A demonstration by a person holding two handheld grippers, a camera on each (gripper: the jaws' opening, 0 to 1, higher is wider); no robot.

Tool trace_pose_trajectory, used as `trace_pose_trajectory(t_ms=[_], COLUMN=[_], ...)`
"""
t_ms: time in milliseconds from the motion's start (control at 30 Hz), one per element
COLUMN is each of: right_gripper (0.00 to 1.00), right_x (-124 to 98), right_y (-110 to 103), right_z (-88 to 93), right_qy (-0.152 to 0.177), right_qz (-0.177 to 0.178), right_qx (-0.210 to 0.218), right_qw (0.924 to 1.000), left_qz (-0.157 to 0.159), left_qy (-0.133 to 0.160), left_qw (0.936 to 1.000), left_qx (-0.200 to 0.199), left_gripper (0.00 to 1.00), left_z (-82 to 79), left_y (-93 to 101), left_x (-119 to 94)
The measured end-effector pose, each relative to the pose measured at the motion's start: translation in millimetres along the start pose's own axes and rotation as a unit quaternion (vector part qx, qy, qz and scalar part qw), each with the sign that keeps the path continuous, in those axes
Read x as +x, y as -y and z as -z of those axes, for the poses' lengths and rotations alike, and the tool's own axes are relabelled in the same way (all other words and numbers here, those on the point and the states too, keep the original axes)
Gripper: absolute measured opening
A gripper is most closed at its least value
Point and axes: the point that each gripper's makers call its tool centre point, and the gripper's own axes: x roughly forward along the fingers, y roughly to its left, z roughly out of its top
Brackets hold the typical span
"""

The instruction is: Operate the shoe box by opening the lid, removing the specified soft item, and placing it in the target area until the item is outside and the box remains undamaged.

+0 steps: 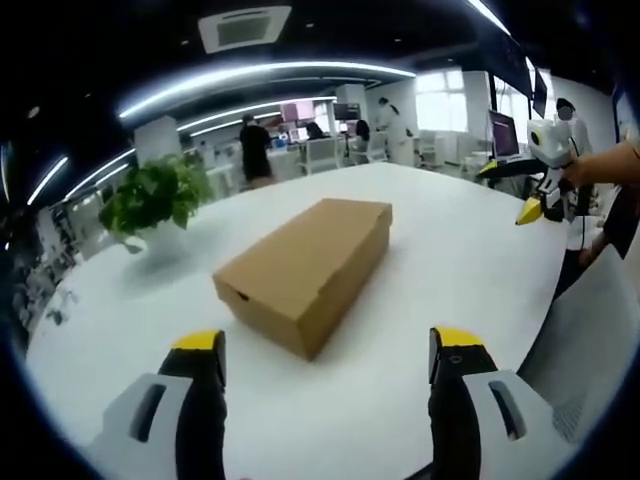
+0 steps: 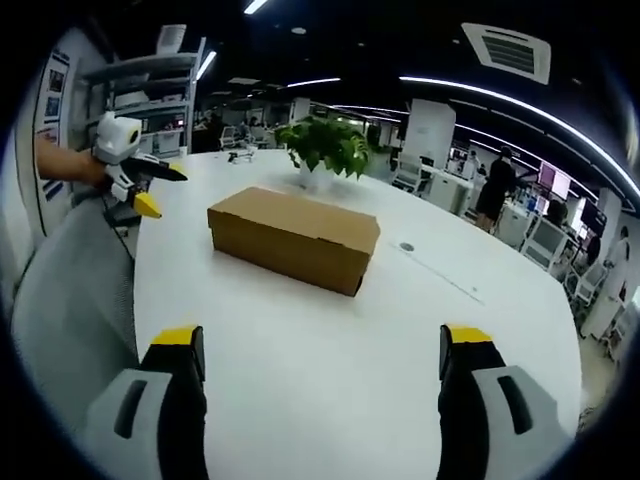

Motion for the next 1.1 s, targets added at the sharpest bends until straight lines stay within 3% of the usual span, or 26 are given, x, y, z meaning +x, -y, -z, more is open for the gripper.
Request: trace_pose_trajectory(t_ms=[533, 1100], right_gripper=[0.89, 0.80], right_x=[35, 82], right_y=[21, 35], right_z=[-15.0, -31.4], right_qy=[0.008, 0.018], right_qz=[-0.039, -0.083], right_qx=[-0.028, -0.049], right_qw=[0.9988, 0.9952], left_qz=[-0.024, -0.037], left_qy=[-0.013, -0.033], left_qw=[0.9995, 0.9983], left_qx=[-0.016, -0.032], left_gripper=[0.78, 0.71], left_z=[-1.3, 10.6], left_y=[-15.5, -28.0], left_x=[13, 35])
